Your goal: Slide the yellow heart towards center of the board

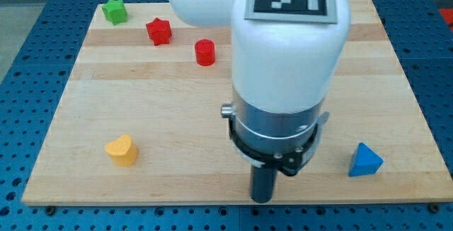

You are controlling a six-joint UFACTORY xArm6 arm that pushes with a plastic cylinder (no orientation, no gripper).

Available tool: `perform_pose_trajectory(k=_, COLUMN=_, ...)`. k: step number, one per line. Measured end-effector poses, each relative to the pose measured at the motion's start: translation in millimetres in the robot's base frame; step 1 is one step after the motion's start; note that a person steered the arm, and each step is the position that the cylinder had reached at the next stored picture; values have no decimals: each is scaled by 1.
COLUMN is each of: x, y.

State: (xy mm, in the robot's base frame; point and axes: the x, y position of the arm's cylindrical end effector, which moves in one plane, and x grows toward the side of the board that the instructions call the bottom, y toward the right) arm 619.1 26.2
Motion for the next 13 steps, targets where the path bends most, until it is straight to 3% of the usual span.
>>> perform_pose_trajectory(k=1, x=0, y=-12)
perform_pose_trajectory(k=5, x=-12, y=-272)
perform_pose_trajectory(k=6, x=-36, y=-269)
perform_pose_trajectory(k=9, x=-70, y=-155)
perform_pose_trajectory(k=11, x=-65, y=-182)
perform_pose_trajectory(k=13, x=-80, y=-118)
